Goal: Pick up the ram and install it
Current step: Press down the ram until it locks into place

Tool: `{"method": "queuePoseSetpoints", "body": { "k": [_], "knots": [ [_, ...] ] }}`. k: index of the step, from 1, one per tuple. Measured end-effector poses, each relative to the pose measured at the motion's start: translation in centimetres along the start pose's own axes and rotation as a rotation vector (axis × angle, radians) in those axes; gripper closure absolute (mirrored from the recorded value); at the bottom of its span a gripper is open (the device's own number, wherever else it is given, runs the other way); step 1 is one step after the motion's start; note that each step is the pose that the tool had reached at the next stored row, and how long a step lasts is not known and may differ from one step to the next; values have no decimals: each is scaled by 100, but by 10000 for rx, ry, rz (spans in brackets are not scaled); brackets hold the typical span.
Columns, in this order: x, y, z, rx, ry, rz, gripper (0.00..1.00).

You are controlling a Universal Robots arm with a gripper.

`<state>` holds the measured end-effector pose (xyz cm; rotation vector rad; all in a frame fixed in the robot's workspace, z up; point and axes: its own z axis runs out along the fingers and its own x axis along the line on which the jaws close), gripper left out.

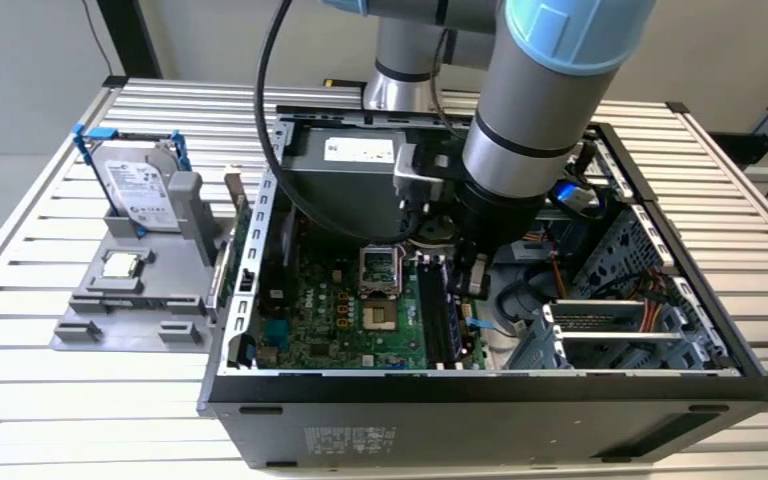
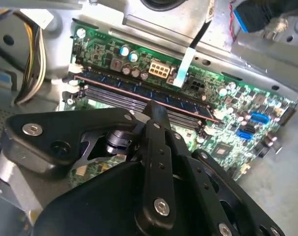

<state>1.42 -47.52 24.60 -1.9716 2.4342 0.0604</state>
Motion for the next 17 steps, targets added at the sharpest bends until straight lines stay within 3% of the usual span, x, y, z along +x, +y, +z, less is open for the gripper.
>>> {"method": "queuePoseSetpoints", "body": {
  "k": [8,14,17],
  "knots": [
    [0,0,0,-34,16,-1257,100],
    [-5,-21,1,-47,19,-1420,100],
    [-4,-28,42,-52,25,-1550,100]
  ]
}}
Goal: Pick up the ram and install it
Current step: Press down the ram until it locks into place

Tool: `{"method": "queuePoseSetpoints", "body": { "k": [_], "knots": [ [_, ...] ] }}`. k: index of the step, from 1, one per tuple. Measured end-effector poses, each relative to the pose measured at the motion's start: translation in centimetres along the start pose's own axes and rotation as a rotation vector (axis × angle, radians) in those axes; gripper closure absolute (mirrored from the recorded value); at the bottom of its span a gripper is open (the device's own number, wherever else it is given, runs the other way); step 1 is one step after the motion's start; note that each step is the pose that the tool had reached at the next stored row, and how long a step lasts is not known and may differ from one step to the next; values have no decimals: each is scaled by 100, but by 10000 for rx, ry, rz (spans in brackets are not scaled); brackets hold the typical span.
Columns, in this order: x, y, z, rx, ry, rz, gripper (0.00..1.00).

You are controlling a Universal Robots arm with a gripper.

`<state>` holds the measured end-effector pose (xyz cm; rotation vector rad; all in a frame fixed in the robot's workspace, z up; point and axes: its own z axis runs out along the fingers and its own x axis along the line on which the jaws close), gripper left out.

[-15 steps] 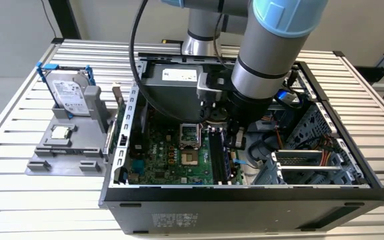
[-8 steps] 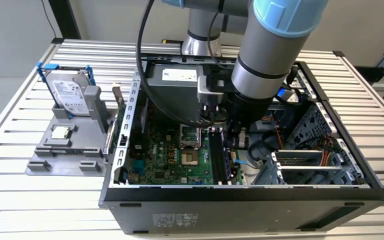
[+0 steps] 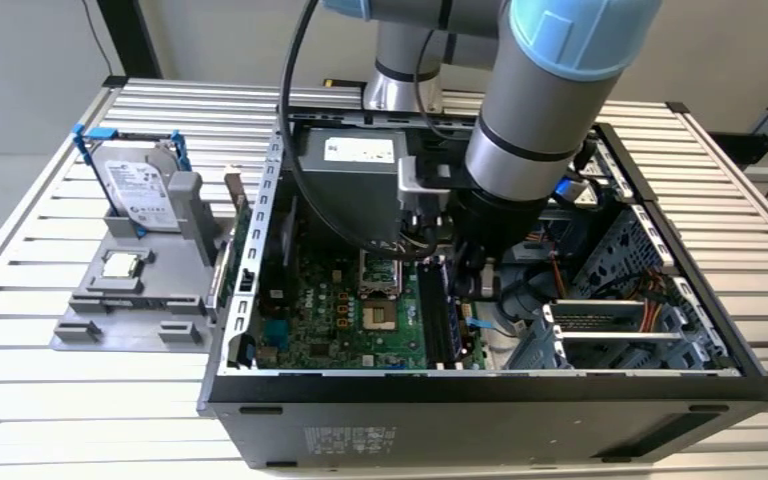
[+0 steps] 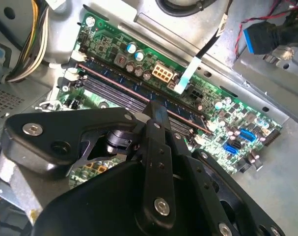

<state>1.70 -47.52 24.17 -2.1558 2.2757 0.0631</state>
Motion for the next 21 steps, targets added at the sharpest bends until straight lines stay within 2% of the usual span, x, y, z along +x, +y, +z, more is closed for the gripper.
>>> {"method": "queuePoseSetpoints", "body": {
  "k": [9,14,15,16,17,18,21],
  "knots": [
    [5,-5,163,-4,2,-112,100],
    [10,-6,248,-8,19,-146,100],
    [8,-7,256,-12,37,-154,100],
    [5,-7,246,-16,54,-153,100],
    [2,-6,214,-13,41,-155,100],
    [1,-6,193,0,-24,-157,100],
    [1,-2,54,-5,-1,-157,100]
  ]
}}
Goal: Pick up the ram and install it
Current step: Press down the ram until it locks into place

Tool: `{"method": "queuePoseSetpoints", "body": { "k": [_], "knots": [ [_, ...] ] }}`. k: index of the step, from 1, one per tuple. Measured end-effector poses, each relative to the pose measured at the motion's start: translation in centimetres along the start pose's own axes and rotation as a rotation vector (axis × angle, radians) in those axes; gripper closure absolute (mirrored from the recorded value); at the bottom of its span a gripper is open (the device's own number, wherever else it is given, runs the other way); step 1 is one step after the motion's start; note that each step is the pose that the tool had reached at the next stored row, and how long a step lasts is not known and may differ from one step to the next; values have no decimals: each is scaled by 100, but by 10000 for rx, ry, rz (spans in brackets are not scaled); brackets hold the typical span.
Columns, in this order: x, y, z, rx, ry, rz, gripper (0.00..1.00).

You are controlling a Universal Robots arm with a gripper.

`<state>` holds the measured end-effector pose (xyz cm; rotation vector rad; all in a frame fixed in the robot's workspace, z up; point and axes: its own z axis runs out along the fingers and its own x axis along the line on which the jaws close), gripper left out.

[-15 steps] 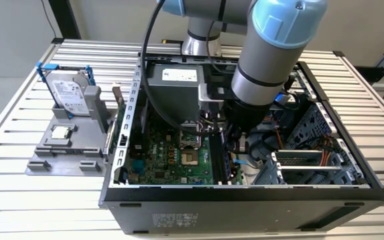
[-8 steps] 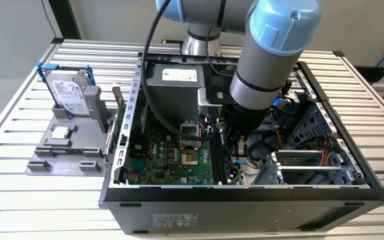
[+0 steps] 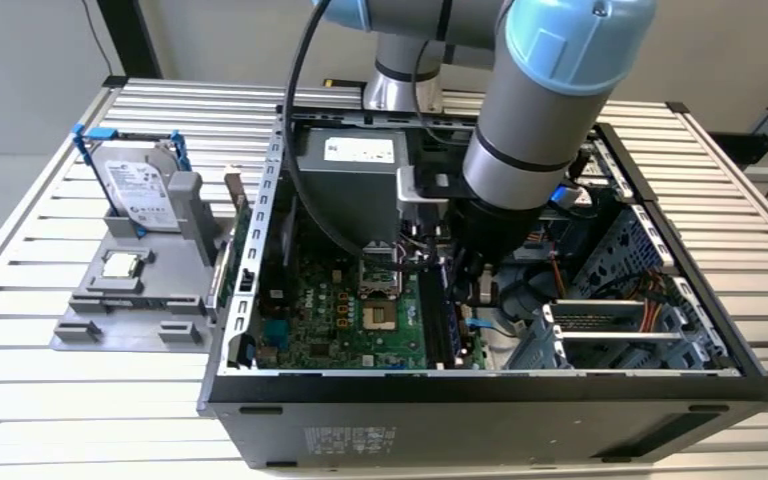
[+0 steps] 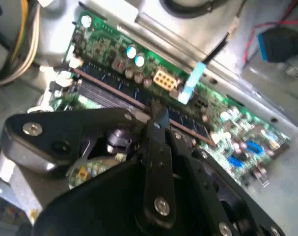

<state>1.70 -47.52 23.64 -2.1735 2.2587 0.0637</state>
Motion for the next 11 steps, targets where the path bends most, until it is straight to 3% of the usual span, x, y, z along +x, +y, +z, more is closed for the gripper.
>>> {"method": "queuePoseSetpoints", "body": {
  "k": [11],
  "knots": [
    [-16,12,-501,0,2,0,100]
  ]
}}
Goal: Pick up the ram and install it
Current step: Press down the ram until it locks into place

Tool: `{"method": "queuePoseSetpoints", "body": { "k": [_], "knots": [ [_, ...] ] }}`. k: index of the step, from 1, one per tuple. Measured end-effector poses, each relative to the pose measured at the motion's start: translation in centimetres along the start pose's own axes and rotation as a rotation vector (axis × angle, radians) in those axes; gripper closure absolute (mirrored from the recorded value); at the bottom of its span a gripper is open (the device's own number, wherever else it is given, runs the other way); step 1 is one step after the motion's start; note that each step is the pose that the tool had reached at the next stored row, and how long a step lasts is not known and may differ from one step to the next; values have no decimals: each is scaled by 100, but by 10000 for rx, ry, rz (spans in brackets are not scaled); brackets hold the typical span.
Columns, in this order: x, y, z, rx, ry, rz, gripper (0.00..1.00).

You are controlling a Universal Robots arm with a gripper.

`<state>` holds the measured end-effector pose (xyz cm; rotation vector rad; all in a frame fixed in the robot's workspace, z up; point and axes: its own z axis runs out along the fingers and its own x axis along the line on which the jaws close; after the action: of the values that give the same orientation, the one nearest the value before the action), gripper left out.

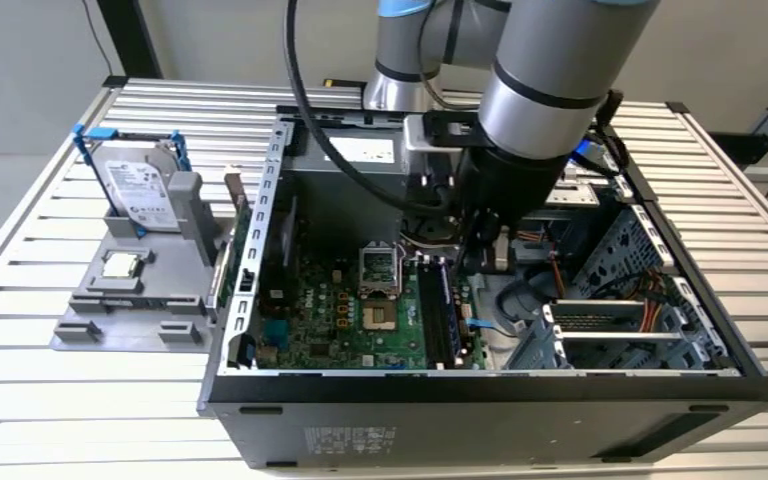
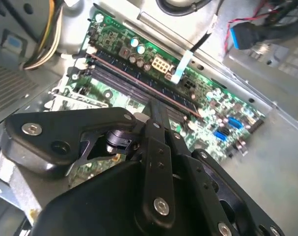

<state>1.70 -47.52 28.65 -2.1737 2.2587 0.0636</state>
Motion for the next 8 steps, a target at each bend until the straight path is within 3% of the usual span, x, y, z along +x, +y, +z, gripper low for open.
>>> {"method": "queuePoseSetpoints", "body": {
  "k": [6,8],
  "knots": [
    [-9,6,-267,0,0,0,100],
    [-9,7,-276,0,0,2,100]
  ]
}}
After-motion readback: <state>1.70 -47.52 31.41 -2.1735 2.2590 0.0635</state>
